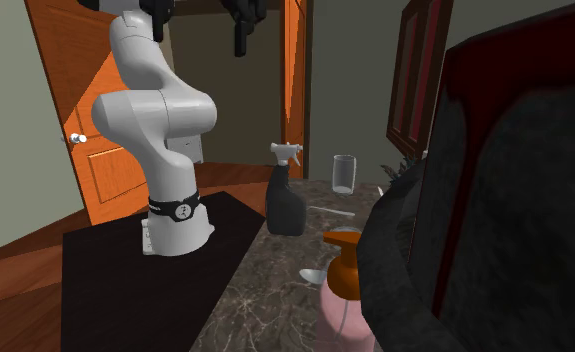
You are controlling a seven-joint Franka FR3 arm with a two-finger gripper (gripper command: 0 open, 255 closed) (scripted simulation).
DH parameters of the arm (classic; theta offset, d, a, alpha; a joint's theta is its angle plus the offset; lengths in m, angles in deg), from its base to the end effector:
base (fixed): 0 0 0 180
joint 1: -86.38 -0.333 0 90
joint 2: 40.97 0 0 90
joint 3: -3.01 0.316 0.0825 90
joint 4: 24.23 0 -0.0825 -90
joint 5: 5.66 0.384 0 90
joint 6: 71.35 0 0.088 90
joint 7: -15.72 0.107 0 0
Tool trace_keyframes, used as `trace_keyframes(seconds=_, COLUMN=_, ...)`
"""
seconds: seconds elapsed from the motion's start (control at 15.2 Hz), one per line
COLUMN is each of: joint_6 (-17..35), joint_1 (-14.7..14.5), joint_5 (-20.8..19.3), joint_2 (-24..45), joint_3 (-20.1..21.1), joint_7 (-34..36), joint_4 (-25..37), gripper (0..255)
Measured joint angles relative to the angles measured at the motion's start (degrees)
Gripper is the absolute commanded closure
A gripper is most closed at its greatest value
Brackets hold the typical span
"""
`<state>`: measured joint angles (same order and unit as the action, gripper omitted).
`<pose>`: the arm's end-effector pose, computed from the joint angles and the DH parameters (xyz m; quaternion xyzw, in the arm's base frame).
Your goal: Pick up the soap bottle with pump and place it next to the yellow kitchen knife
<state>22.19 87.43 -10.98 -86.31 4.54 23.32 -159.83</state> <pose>0.3116 -0.0043 0.5933 0.9960 -0.0641 0.0321 0.0538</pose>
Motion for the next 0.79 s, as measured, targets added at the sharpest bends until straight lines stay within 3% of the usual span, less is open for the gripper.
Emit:
trace_keyframes(seconds=0.2, joint_6=1.59, joint_1=0.04, joint_5=0.72, joint_2=0.47, joint_3=0.61, joint_7=1.6, joint_4=-1.36, gripper=0)
trace_keyframes(seconds=0.79, joint_6=17.68, joint_1=0.22, joint_5=5.58, joint_2=10.54, joint_3=5.42, joint_7=13.3, joint_4=-8.67, gripper=0)
